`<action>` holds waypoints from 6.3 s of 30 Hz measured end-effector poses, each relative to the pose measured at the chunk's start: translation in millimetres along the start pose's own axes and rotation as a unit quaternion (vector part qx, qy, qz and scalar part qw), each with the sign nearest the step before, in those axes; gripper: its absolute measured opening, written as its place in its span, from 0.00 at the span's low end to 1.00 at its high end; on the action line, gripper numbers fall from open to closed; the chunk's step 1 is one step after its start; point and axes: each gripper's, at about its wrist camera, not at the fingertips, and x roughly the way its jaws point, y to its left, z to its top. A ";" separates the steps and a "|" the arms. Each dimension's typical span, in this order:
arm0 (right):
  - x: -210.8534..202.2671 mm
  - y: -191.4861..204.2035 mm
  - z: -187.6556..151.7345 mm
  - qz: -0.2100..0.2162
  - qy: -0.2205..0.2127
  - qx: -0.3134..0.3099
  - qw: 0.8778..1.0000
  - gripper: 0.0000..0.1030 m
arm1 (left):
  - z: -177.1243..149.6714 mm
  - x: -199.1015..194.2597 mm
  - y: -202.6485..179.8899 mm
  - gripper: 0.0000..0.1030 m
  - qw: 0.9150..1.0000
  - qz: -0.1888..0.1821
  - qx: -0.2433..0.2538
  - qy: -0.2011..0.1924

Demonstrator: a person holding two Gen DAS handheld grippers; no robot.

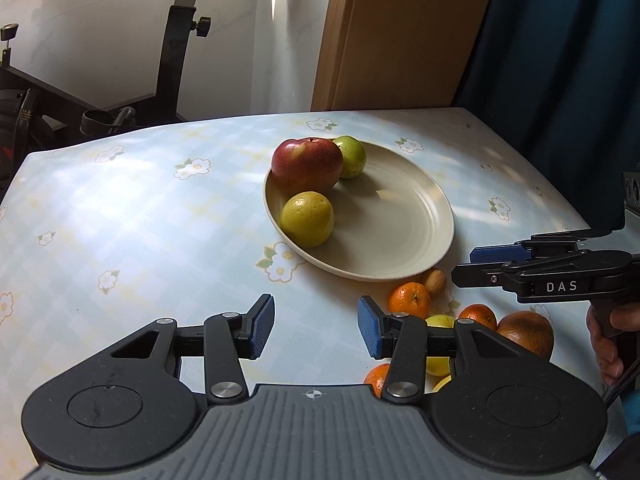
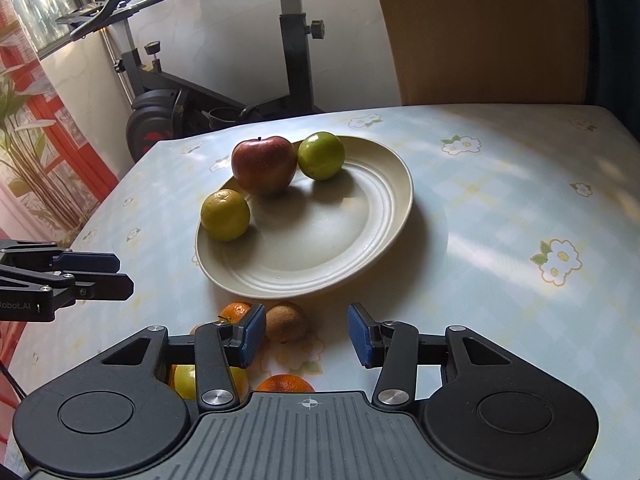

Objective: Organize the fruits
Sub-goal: 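Withdraw both open tools from the plate back toward the fruit pile, then grasp a tangerine with the left tool while the right tool reaches toward a kiwi, then carry the tangerine with the left tool while the right tool carries the kiwi onto the plate, then withdraw both open tools from the plate toward the large red apple in the pile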

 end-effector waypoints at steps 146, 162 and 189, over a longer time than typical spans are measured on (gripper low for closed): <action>58.6 -24.5 88.3 -0.029 -0.017 -0.066 0.997 0.23 | 87.4 100.7 45.4 0.41 0.993 -0.019 -0.112 0.029; 86.6 -0.7 102.3 -0.086 -0.029 -0.150 0.985 0.28 | 83.2 87.2 46.3 0.52 0.992 -0.027 -0.121 0.010; -25.3 -13.9 24.9 -0.032 -0.062 0.006 0.998 0.30 | 47.5 -10.9 33.1 0.52 0.998 0.000 -0.059 -0.026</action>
